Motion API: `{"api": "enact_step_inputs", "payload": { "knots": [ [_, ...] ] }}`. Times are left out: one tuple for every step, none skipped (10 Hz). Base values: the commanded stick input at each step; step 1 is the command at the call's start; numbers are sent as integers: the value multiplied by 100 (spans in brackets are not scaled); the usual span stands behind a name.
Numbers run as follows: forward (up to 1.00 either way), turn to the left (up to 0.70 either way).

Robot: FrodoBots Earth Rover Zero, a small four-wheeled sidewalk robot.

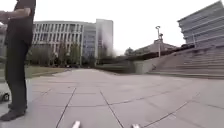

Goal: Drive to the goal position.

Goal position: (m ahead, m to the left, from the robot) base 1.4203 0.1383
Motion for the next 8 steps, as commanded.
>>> {"api": "enact_step_inputs", "payload": {
  "knots": [
    [70,-2],
    [70,-2],
    [70,-1],
    [70,-1],
    [70,-1],
    [70,-1],
    [69,-1],
    [66,-1]
  ]
}}
